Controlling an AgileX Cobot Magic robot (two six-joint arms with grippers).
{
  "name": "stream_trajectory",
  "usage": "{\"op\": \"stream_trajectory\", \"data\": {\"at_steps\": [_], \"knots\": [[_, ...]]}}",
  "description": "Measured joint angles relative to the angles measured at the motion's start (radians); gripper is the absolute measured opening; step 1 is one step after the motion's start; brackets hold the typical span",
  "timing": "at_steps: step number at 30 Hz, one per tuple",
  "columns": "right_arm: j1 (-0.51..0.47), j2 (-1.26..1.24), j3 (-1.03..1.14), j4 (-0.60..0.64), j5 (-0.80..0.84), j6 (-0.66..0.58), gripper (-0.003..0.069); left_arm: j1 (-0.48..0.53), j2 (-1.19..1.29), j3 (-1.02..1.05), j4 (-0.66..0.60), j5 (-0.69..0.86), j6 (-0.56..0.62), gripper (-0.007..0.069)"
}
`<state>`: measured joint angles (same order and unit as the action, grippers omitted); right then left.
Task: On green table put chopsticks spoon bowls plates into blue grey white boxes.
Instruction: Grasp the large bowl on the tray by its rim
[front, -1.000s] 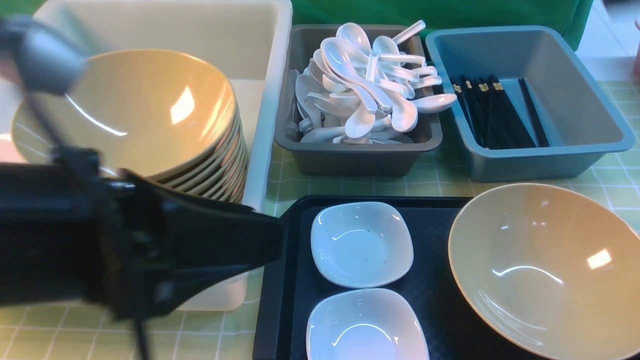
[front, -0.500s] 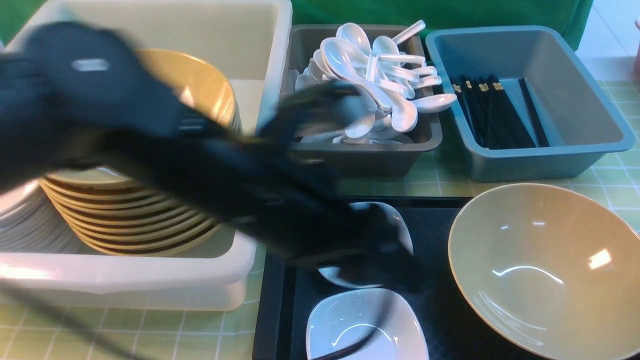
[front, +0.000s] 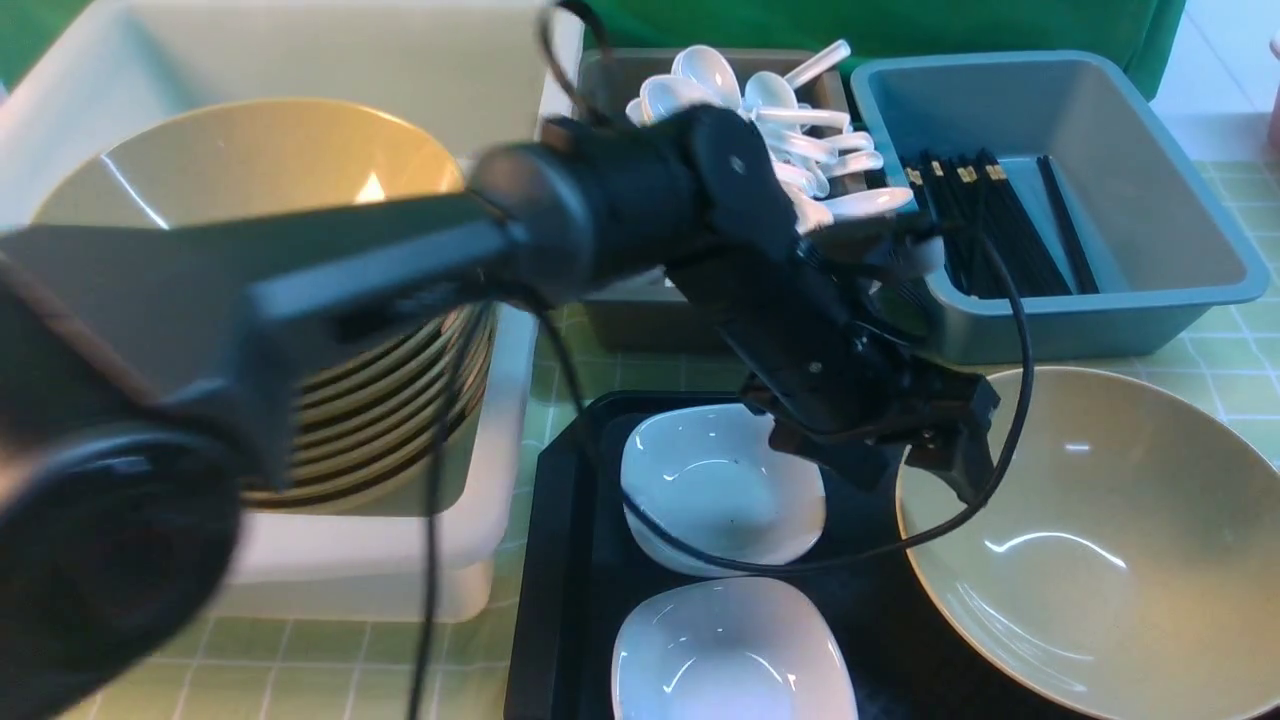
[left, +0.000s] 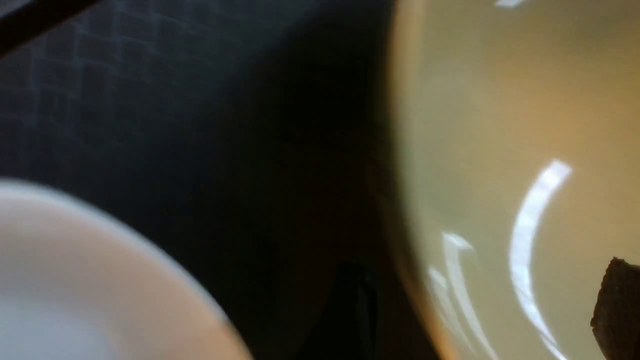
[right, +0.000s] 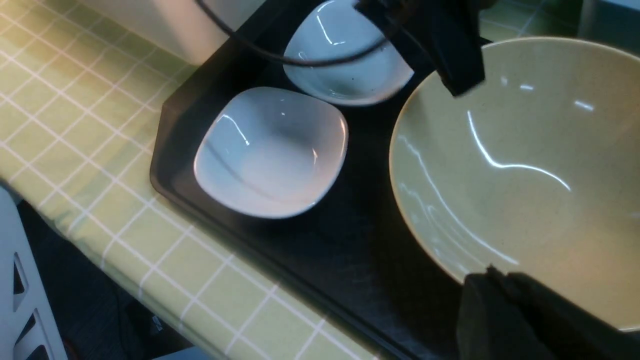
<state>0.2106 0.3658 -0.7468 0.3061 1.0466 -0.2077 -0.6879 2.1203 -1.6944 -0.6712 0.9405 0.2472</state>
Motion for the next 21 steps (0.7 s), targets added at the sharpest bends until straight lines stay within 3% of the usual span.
{"op": "stream_trajectory", "data": {"at_steps": [3, 5, 6, 7, 9, 12, 15, 21], "knots": [[0.0, 0.0, 0.0, 0.0, 0.0, 0.0, 0.0042, 0.0, 0.068, -0.057, -0.002, 0.011, -0.003, 0.0552], [0.0, 0.0, 0.0, 0.0, 0.0, 0.0, 0.0044, 0.0, 0.101, -0.084, -0.01, 0.026, -0.002, 0.0484], [0.0, 0.0, 0.0, 0.0, 0.0, 0.0, 0.0044, 0.0, 0.106, -0.089, -0.011, 0.033, -0.001, 0.0414], [0.0, 0.0, 0.0, 0.0, 0.0, 0.0, 0.0044, 0.0, 0.106, -0.09, -0.011, 0.035, -0.001, 0.0402], [0.0, 0.0, 0.0, 0.0, 0.0, 0.0, 0.0046, 0.0, 0.107, -0.094, -0.011, 0.059, 0.001, 0.0218], [0.0, 0.001, 0.0, 0.0, -0.001, 0.0, 0.0047, 0.001, 0.107, -0.094, -0.011, 0.081, 0.0, 0.0066], [0.0, 0.002, 0.0, 0.005, -0.008, -0.015, 0.0054, 0.008, 0.099, -0.094, -0.013, 0.105, -0.002, 0.0014], [0.0, 0.048, -0.013, 0.013, -0.008, -0.088, 0.0057, 0.069, -0.007, -0.093, 0.037, 0.194, -0.022, 0.0016]]}}
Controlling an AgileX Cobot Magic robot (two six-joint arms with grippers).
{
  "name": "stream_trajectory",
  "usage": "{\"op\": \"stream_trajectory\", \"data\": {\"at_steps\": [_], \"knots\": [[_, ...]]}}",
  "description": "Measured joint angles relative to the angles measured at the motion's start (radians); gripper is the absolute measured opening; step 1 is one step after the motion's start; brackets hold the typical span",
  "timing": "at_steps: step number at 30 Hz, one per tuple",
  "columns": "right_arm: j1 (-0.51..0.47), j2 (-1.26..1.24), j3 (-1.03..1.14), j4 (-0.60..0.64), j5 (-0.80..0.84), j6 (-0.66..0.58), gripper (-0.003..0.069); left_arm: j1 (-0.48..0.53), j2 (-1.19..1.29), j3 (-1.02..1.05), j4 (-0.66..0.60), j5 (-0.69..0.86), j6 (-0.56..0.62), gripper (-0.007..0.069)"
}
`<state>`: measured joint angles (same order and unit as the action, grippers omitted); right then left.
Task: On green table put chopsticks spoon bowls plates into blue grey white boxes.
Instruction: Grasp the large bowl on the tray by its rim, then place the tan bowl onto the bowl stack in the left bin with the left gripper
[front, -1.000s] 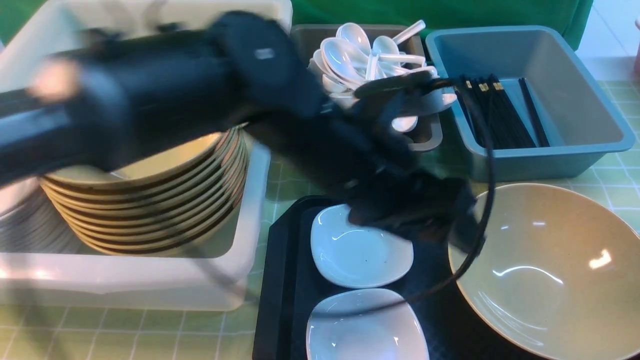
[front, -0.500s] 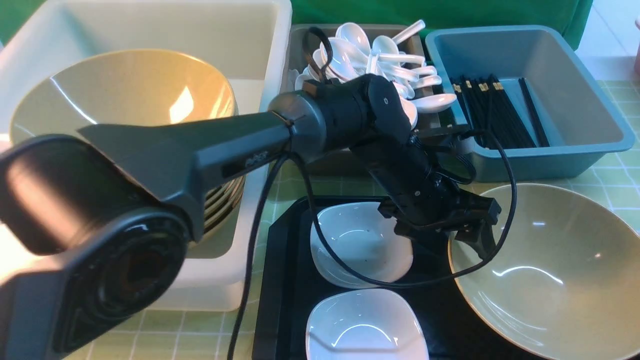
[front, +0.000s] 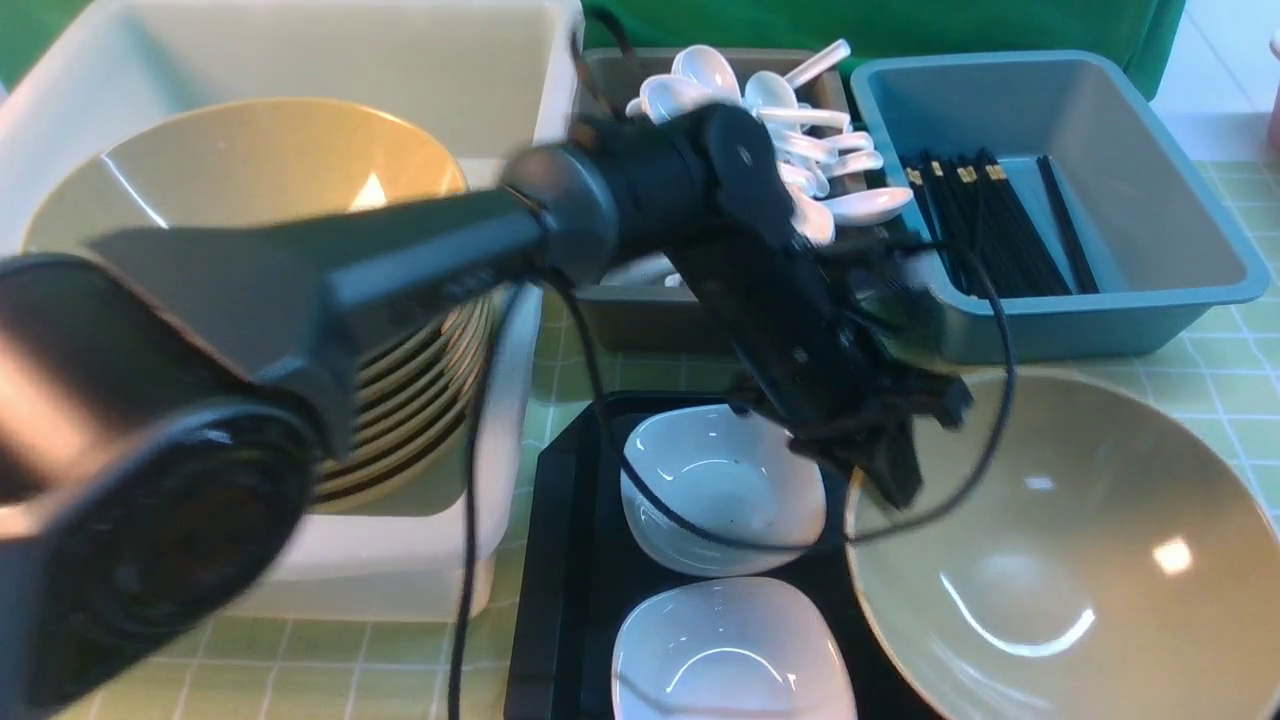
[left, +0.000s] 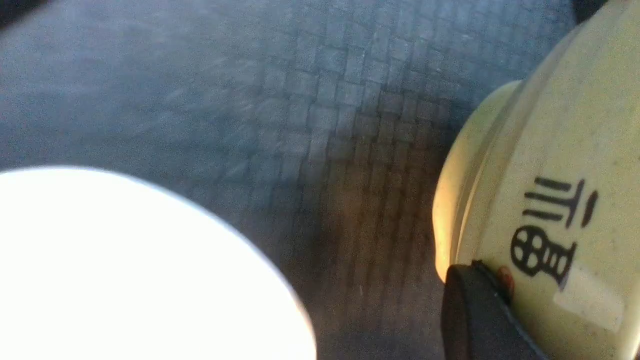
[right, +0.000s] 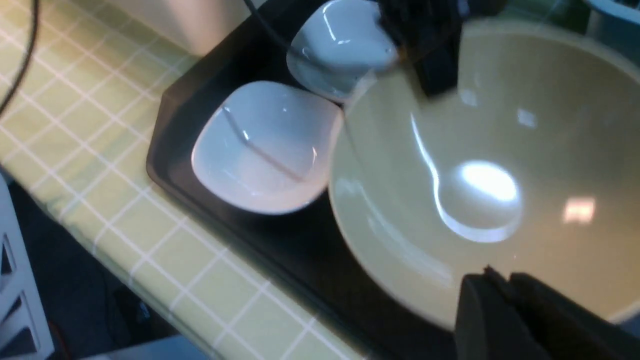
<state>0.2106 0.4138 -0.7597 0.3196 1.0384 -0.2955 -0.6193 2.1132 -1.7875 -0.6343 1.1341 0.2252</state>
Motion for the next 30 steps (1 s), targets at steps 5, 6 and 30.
{"op": "stream_trajectory", "data": {"at_steps": [5, 6, 30], "knots": [[0.0, 0.111, -0.09, 0.094, -0.014, -0.128, 0.0057, 0.122, -0.185, 0.0, 0.004, 0.071, -0.005, 0.0016], [0.0, 0.157, -0.132, 0.136, -0.025, -0.167, 0.0059, 0.173, -0.253, 0.0, 0.004, 0.086, -0.005, 0.0016], [0.321, 0.686, -0.386, 0.453, -0.131, -0.559, 0.0081, 1.171, -0.76, 0.504, -0.138, 0.082, 0.017, 0.0015]]}}
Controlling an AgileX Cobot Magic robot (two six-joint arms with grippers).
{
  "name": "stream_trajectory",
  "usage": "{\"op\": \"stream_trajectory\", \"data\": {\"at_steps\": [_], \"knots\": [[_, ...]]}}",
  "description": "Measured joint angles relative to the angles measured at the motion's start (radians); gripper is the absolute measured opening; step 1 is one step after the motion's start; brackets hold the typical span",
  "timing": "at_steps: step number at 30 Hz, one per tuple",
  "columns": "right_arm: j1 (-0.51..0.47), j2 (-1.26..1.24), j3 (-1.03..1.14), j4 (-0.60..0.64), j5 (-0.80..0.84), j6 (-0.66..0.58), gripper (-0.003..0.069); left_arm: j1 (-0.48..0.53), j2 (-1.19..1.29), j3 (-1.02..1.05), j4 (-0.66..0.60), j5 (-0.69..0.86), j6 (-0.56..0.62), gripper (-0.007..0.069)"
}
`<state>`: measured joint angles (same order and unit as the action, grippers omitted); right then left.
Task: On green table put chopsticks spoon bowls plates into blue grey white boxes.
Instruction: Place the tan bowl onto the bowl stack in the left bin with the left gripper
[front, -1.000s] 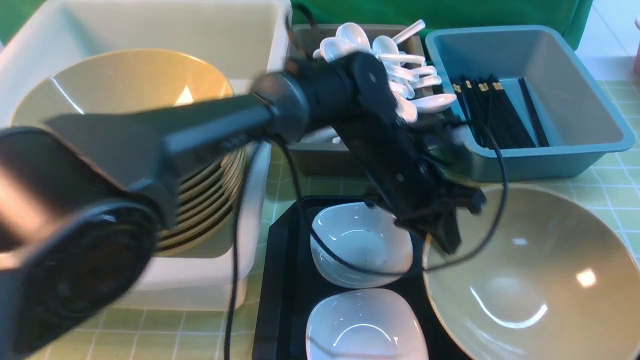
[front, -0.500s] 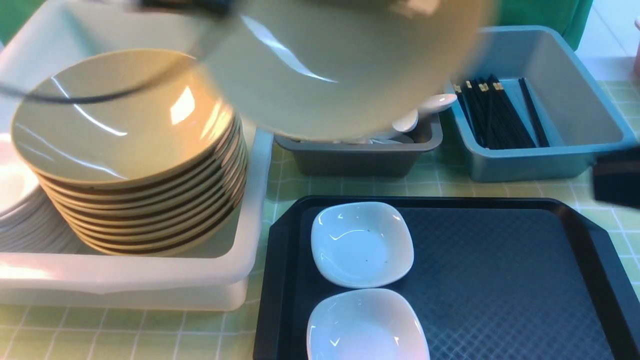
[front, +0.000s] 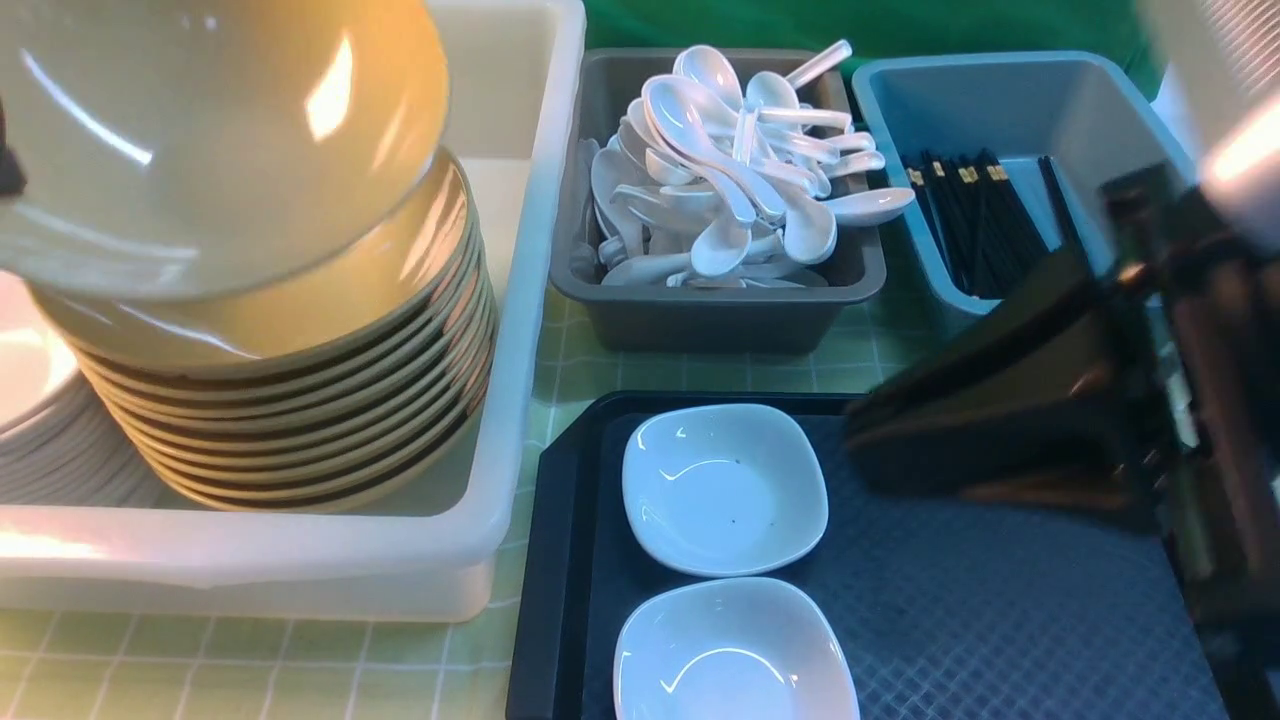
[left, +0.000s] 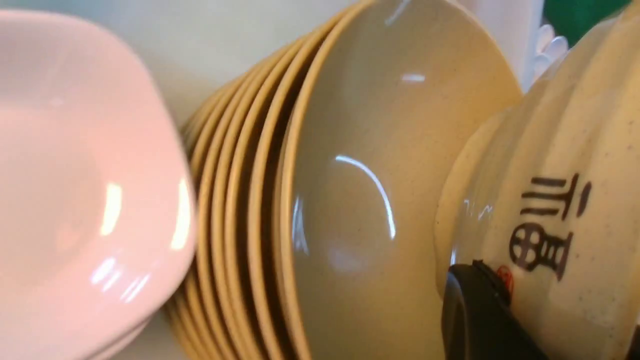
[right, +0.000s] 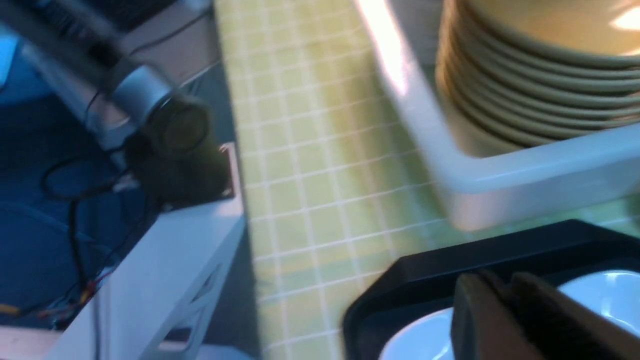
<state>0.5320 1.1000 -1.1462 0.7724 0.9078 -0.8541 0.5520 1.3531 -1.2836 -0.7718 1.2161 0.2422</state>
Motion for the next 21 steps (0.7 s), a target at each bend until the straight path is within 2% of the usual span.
{"op": "stream_trajectory", "data": {"at_steps": [3, 7, 11, 17, 19, 21], "knots": [[0.028, 0.002, 0.0, -0.015, -0.017, 0.014, 0.0086, 0.0, 0.058, -0.005, -0.005, 0.011, -0.004, 0.0015], [0.034, 0.003, 0.0, -0.027, -0.034, 0.025, 0.0089, 0.0, 0.086, -0.005, 0.062, 0.003, -0.07, 0.002], [0.034, 0.007, 0.0, -0.044, -0.039, 0.048, 0.0093, -0.008, 0.087, -0.005, 0.13, -0.014, -0.173, 0.0082], [0.034, 0.007, 0.0, -0.049, -0.042, 0.08, 0.0102, -0.09, 0.078, -0.007, 0.22, -0.041, -0.252, 0.0272], [0.035, 0.007, 0.0, -0.087, -0.046, 0.144, 0.011, -0.129, 0.077, -0.023, 0.275, -0.046, -0.263, 0.0387], [0.036, 0.007, 0.0, -0.141, -0.053, 0.215, 0.0113, -0.142, 0.077, -0.057, 0.313, -0.027, -0.264, 0.0461]]}}
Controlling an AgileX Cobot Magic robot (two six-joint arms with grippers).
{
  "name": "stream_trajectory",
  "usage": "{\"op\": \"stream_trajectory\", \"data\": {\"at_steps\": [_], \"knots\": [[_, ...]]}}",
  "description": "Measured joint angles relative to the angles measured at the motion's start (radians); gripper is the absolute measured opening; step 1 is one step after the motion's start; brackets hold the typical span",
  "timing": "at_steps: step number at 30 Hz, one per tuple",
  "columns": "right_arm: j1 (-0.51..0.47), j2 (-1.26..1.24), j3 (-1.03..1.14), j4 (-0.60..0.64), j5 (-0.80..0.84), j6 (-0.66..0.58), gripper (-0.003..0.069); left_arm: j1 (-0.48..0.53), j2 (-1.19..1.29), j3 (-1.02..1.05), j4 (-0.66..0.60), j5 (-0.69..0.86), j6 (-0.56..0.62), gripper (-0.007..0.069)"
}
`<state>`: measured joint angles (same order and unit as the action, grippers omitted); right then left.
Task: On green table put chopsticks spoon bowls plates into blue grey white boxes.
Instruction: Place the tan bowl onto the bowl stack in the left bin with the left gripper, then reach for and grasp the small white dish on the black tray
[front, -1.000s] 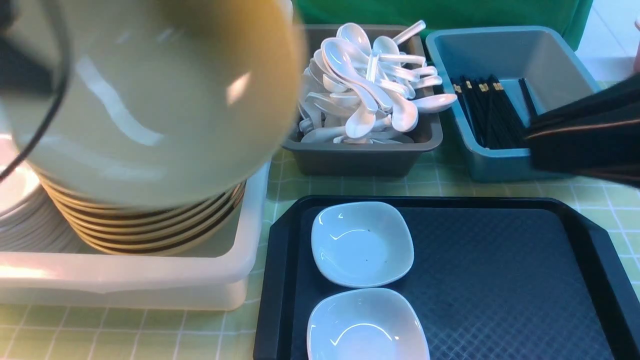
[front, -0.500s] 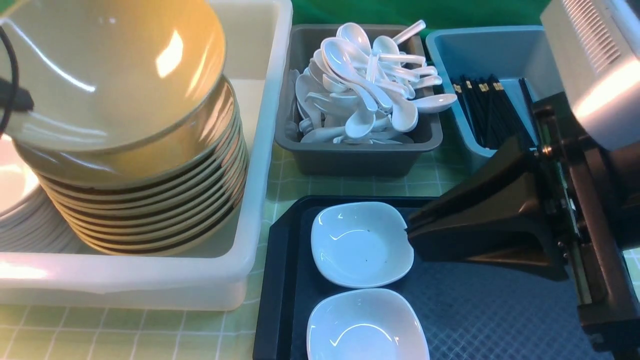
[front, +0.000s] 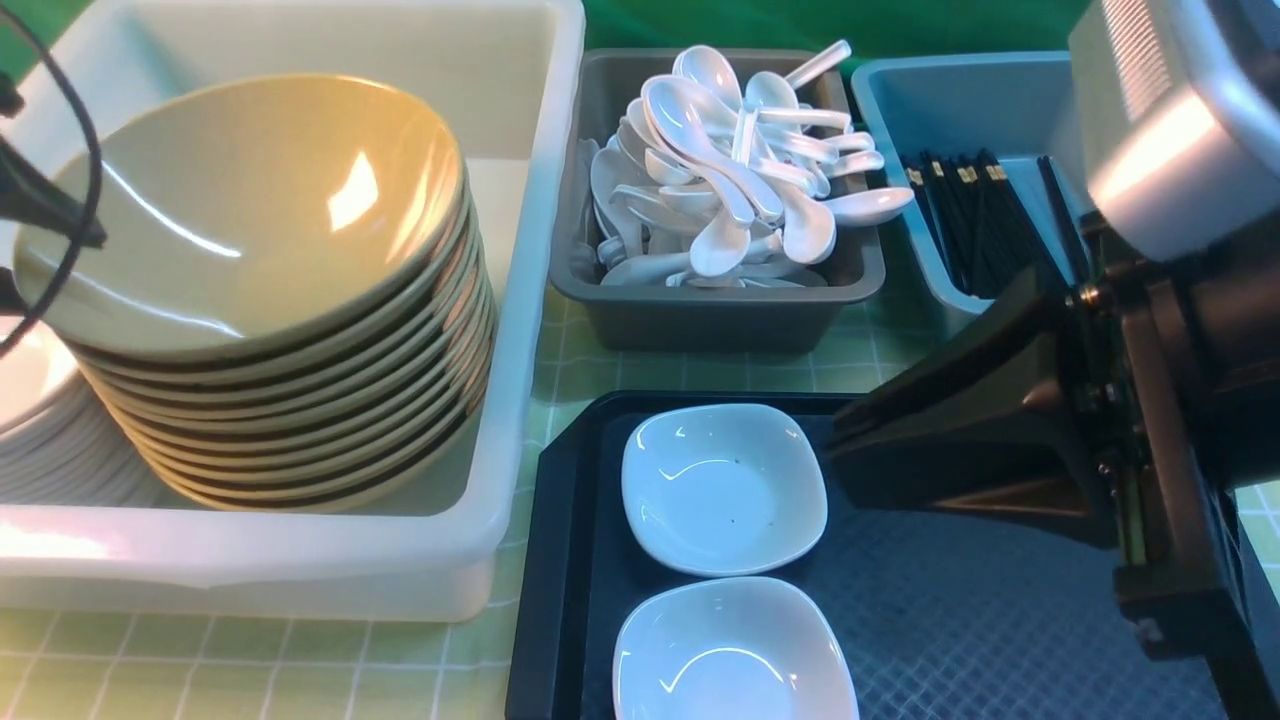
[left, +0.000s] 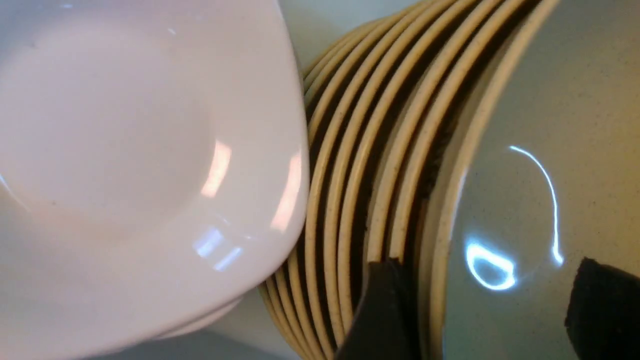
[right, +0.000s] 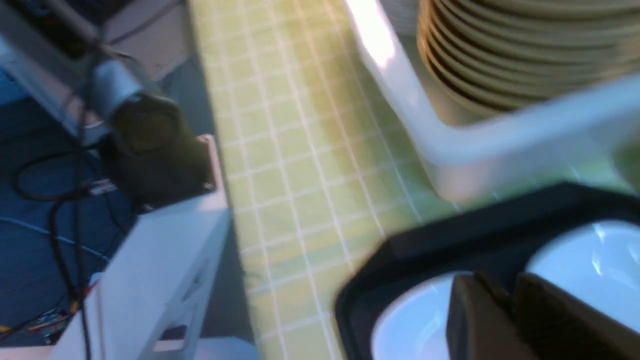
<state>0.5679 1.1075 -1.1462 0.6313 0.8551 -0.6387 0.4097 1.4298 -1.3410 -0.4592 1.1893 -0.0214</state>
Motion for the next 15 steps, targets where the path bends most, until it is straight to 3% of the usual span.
{"op": "stream_trajectory", "data": {"at_steps": [5, 9, 12, 14, 15], "knots": [[0.0, 0.003, 0.0, -0.276, -0.004, 0.328, 0.015, -0.002, -0.012, -0.162, 0.071, 0.046, -0.002, 0.0594], [-0.007, 0.035, 0.008, -0.45, -0.008, 0.531, 0.02, -0.033, -0.084, -0.221, 0.015, 0.046, 0.065, 0.0612], [-0.042, 0.091, 0.018, -0.458, -0.012, 0.587, 0.0228, -0.128, -0.16, -0.215, -0.045, 0.049, 0.18, 0.061], [-0.087, 0.146, 0.02, -0.42, -0.013, 0.583, 0.0244, -0.242, -0.219, -0.193, -0.088, 0.051, 0.289, 0.0606], [-0.139, 0.206, 0.02, -0.349, -0.025, 0.551, 0.0256, -0.371, -0.273, -0.148, -0.111, 0.057, 0.371, 0.0588]]}}
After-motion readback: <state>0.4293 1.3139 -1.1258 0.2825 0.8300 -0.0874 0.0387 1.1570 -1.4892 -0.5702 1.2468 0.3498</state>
